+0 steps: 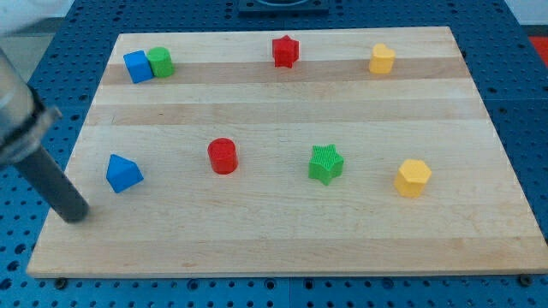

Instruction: Move your arm to the bottom of the blue triangle

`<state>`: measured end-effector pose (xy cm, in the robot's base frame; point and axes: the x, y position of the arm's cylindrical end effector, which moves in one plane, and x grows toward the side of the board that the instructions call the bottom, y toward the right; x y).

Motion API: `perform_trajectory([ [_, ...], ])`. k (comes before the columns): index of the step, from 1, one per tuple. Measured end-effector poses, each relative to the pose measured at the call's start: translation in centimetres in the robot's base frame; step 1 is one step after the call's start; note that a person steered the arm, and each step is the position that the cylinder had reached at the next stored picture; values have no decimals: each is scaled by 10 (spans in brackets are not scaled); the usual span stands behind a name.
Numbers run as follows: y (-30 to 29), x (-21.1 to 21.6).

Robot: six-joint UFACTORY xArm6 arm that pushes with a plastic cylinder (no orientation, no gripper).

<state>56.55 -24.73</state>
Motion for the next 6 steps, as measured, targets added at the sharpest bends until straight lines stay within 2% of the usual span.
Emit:
perform_trajectory([
  [1, 29, -3],
  [2, 96, -8],
  [3, 96, -8],
  [4, 90, -63],
  [5, 90, -73],
  [6, 83, -45],
])
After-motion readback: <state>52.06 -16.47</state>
